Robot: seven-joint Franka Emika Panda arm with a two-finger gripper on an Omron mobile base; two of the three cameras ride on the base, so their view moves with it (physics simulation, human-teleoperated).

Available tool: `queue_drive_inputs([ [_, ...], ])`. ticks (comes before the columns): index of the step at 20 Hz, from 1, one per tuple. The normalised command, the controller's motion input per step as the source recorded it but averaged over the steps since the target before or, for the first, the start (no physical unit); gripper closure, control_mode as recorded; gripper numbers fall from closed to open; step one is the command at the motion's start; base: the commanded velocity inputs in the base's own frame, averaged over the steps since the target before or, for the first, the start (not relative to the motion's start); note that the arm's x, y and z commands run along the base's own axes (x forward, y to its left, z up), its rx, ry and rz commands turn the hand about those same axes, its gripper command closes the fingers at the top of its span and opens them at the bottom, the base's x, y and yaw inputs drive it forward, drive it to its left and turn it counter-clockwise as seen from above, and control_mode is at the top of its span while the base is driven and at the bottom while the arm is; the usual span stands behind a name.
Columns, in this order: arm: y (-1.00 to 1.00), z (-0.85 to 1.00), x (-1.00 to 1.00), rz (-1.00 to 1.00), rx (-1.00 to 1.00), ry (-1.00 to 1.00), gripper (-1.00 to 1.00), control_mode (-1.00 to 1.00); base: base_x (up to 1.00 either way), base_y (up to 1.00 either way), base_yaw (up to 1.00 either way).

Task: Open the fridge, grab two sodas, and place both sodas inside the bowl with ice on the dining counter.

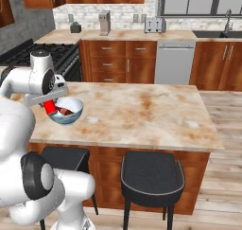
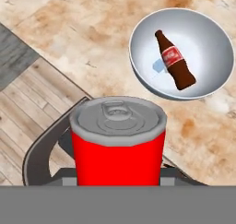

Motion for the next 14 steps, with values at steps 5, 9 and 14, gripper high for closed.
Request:
queue_drive_inputs([
  [5, 0.03, -0.48, 0.51, 0.0, -0.06, 0.04, 1.0, -1.0, 0.0, 0.0, 0.0],
  [9, 0.2, -0.38, 0.48, 0.0, -0.05, 0.02, 1.0, -1.0, 0.0, 0.0, 0.0],
  [14, 0.32, -0.31, 0.49, 0.0, -0.08, 0.07, 1.0, -1.0, 0.0, 0.0, 0.0],
])
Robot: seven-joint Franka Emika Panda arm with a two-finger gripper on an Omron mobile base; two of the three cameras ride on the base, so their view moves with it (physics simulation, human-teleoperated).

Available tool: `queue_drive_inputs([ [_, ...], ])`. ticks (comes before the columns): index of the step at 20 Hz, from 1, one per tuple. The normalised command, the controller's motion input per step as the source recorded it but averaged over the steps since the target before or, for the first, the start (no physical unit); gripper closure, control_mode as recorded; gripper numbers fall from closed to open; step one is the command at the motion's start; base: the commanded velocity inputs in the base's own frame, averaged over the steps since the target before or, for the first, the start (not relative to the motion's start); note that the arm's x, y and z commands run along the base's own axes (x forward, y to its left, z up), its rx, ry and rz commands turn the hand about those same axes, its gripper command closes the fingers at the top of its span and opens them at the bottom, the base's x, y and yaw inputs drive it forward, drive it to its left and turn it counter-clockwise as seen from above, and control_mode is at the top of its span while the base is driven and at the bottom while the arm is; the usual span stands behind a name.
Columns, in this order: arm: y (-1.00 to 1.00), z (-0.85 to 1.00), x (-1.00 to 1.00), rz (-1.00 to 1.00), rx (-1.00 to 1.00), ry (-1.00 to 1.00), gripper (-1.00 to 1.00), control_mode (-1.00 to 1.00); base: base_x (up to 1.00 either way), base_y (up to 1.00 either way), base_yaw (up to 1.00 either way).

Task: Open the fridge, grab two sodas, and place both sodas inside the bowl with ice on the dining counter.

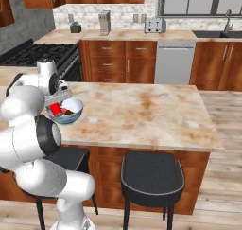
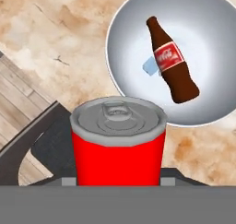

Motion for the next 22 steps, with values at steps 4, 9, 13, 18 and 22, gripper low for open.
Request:
queue_drive_inputs([
  [4, 0.18, -0.21, 0.52, 0.0, -0.07, 0.08, 1.0, -1.0, 0.0, 0.0, 0.0],
  [9, 0.01, -0.17, 0.59, 0.0, -0.05, 0.06, 1.0, -1.0, 0.0, 0.0, 0.0],
  [13, 0.01, -0.25, 0.55, 0.0, -0.04, 0.05, 1.0, -1.0, 0.0, 0.0, 0.0],
  [18, 0.07, -0.38, 0.42, 0.0, -0.05, 0.03, 1.0, -1.0, 0.0, 0.0, 0.0],
  [22, 0.12, -0.31, 0.27, 0.0, -0.03, 0.04, 1.0, -1.0, 0.0, 0.0, 0.0],
])
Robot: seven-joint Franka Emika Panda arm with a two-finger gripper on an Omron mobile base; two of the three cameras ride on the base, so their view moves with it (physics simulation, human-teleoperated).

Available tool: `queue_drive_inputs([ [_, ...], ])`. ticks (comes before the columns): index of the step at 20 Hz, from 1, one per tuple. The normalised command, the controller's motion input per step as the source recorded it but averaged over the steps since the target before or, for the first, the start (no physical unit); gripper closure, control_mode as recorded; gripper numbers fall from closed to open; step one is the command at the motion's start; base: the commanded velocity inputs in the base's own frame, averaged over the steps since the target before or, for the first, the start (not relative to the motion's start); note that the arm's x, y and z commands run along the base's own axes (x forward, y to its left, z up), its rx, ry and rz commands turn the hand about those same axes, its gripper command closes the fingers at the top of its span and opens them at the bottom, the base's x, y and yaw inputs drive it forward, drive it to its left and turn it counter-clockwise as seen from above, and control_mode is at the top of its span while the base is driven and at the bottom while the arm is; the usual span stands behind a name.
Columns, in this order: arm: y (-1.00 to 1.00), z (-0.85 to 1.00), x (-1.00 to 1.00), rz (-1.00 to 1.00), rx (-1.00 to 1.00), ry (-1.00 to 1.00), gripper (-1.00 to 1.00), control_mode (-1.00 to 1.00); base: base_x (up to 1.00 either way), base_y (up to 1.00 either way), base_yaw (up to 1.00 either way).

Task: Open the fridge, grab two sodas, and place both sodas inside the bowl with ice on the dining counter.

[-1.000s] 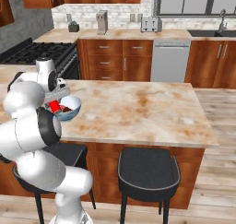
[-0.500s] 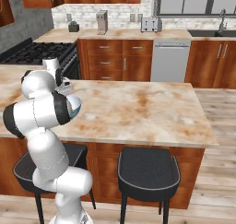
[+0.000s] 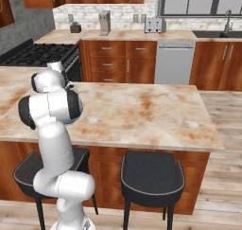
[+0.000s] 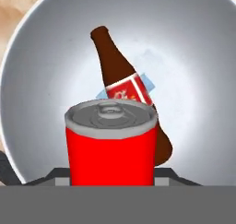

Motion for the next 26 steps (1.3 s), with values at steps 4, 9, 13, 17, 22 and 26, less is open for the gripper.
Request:
queue_drive_inputs([
  [4, 0.07, -0.27, 0.19, 0.0, -0.01, 0.02, -1.0, -1.0, 0.0, 0.0, 0.0],
  [9, 0.0, -0.09, 0.06, 0.0, 0.0, 0.0, -1.0, -1.0, 0.0, 0.0, 0.0],
  [13, 0.0, 0.07, 0.0, 0.0, 0.0, 0.0, -1.0, -1.0, 0.0, 0.0, 0.0],
  [17, -0.07, 0.38, -0.14, 0.0, 0.0, -0.04, -1.0, -1.0, 0.0, 0.0, 0.0],
  [22, -0.08, 0.48, -0.5, 0.0, 0.0, -0.04, -1.0, -1.0, 0.0, 0.0, 0.0],
  [26, -0.08, 0.28, -0.78, 0.0, 0.0, -0.05, -1.0, -1.0, 0.0, 0.0, 0.0],
])
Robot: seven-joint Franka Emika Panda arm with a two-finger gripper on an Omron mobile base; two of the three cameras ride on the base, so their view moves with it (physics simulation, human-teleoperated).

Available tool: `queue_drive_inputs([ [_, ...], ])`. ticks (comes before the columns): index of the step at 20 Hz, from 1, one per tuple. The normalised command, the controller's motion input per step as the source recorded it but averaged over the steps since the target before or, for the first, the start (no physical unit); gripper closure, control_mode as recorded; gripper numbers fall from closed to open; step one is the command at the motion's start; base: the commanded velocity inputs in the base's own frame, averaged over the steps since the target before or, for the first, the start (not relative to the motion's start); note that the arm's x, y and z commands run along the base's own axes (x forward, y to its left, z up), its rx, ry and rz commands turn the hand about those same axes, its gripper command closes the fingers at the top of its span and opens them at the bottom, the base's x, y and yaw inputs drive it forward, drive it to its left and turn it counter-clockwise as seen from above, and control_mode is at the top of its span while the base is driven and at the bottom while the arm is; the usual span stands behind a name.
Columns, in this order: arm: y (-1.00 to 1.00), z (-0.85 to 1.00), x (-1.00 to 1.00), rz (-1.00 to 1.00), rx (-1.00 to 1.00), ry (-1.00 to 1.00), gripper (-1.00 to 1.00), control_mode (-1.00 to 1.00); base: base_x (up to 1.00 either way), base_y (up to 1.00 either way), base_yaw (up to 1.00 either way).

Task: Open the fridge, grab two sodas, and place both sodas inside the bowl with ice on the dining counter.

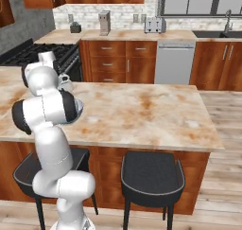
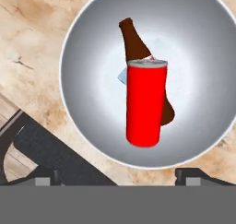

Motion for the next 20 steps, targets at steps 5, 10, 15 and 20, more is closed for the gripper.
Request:
queue_drive_inputs([
  [5, -0.15, 0.04, -0.97, -0.01, 0.04, -0.12, -1.0, -1.0, 0.0, 0.0, 0.0],
  [10, -0.3, 0.0, -1.0, -0.05, 0.1, -0.18, -1.0, -1.0, 0.0, 0.0, 0.0],
  [15, -0.26, 0.0, -1.0, -0.05, 0.08, -0.2, -1.0, -1.0, 0.0, 0.0, 0.0],
  [20, -0.21, 0.0, -0.98, -0.02, 0.04, -0.21, -1.0, -1.0, 0.0, 0.0, 0.0],
])
